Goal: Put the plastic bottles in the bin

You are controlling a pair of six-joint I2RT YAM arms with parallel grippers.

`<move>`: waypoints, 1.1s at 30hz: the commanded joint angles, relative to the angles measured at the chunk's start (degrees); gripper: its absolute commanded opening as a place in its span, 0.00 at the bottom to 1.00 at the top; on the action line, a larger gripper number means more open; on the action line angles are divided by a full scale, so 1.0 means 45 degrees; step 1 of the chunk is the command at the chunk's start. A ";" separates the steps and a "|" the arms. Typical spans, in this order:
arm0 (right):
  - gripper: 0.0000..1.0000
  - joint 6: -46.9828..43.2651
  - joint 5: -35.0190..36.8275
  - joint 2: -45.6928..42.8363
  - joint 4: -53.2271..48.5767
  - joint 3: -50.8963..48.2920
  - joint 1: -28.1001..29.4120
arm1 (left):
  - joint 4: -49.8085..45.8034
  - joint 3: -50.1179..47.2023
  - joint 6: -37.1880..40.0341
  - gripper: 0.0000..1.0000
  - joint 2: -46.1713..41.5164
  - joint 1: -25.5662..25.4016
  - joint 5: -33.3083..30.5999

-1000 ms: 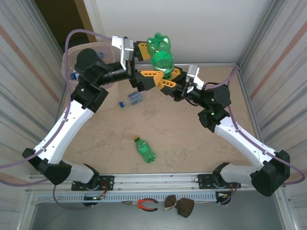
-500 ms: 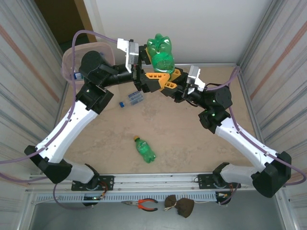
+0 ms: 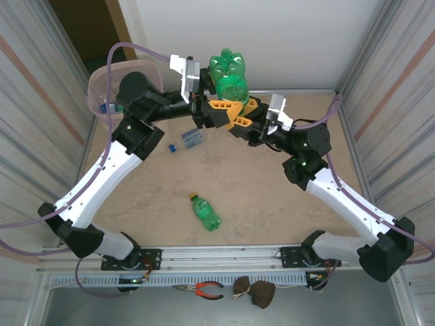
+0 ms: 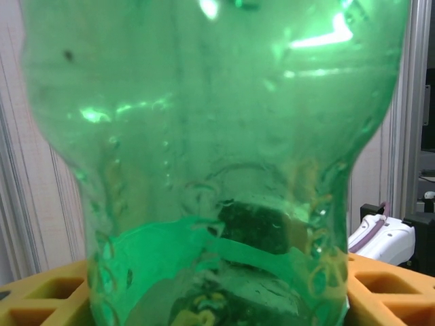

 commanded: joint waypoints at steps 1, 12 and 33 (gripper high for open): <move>0.24 0.0067 -0.0110 -0.0428 0.0257 0.0414 0.0147 | 0.0795 0.0199 -0.0078 0.62 0.0033 -0.0079 0.0482; 0.29 -0.0134 -0.0006 -0.0581 -0.0096 0.0348 0.0188 | 0.0959 0.0222 -0.0108 0.55 0.0075 -0.0118 0.0534; 0.58 -0.2774 0.1599 -0.2928 -0.5040 -0.0536 0.0600 | -0.3867 0.1593 0.2820 0.56 -0.0219 0.0088 -0.1848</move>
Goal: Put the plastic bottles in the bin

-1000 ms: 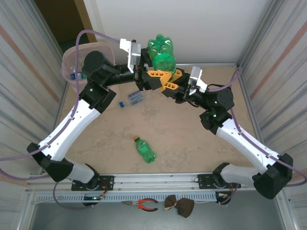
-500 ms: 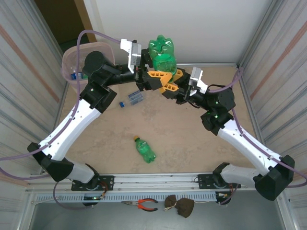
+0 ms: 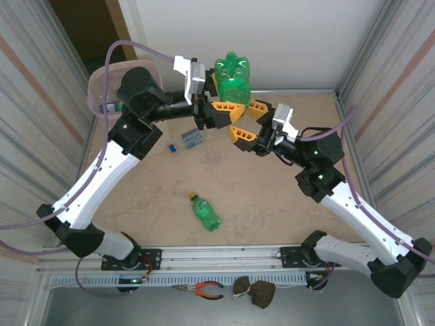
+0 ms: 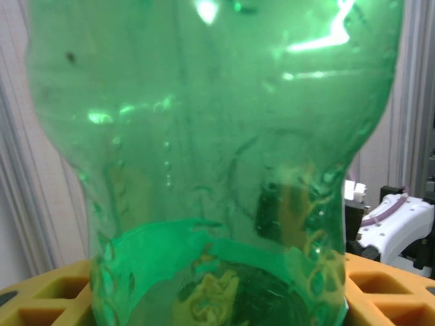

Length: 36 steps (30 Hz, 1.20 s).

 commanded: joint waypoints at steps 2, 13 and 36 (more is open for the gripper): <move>0.58 -0.0876 0.0441 -0.0893 -0.1304 -0.0238 0.0183 | -0.1797 0.0773 0.1345 0.55 -0.0304 0.0457 -0.1900; 0.58 -0.1263 0.1244 -0.1733 -0.2473 -0.0500 0.0186 | -0.5630 0.1617 0.1873 0.54 -0.0602 0.3374 -0.5111; 0.57 -0.1100 0.1128 -0.1454 -0.2579 -0.0255 0.0240 | -0.7673 0.2183 -0.1514 0.51 0.3343 1.0117 -0.2485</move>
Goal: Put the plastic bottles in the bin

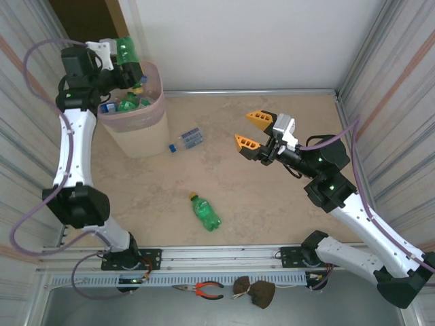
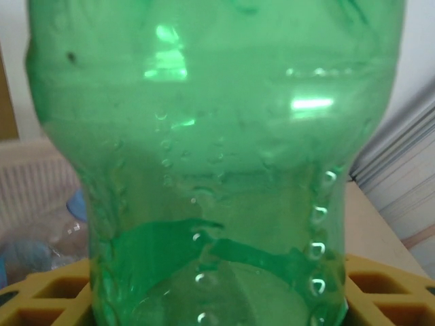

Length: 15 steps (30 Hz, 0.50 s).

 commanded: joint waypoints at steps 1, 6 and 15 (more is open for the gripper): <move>0.57 -0.0093 0.0166 -0.0287 0.0030 0.0128 0.0079 | -0.0473 0.0801 -0.0487 0.51 0.0639 0.0098 0.0788; 0.57 -0.0099 0.0360 -0.0532 -0.0058 0.0008 0.0099 | -0.0541 0.1091 -0.0902 0.51 0.1913 0.0102 0.0936; 0.57 -0.0136 0.0665 -0.0923 -0.0265 -0.0232 0.0130 | -0.1382 0.1261 -0.1361 0.51 0.3346 -0.0035 0.1274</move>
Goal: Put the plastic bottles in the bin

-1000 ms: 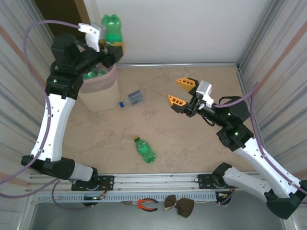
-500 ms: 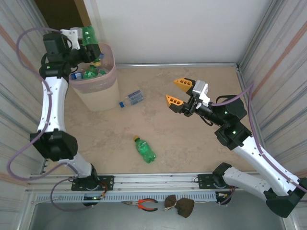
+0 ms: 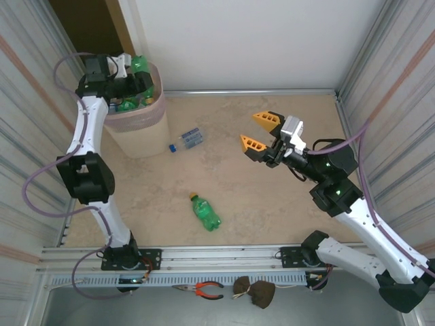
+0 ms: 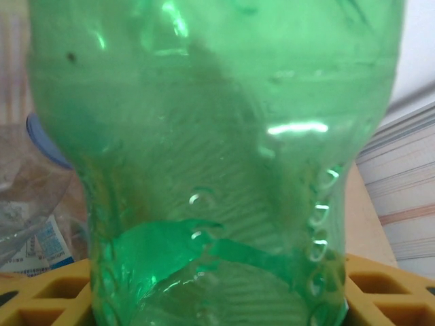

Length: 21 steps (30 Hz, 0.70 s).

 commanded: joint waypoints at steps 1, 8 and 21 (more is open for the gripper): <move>0.57 -0.0131 0.0339 -0.0237 -0.0002 -0.0215 0.0103 | -0.0680 0.0229 -0.0174 0.52 0.0131 -0.0074 0.0341; 0.57 -0.0178 0.0331 -0.0244 -0.0063 -0.0261 0.0106 | -0.1846 -0.0146 0.0361 0.63 -0.0177 -0.0447 -0.0291; 0.57 -0.0074 0.0310 -0.0355 -0.0066 -0.0322 0.0116 | -0.2396 -0.0954 0.0762 0.86 -0.2231 -0.0585 -0.1802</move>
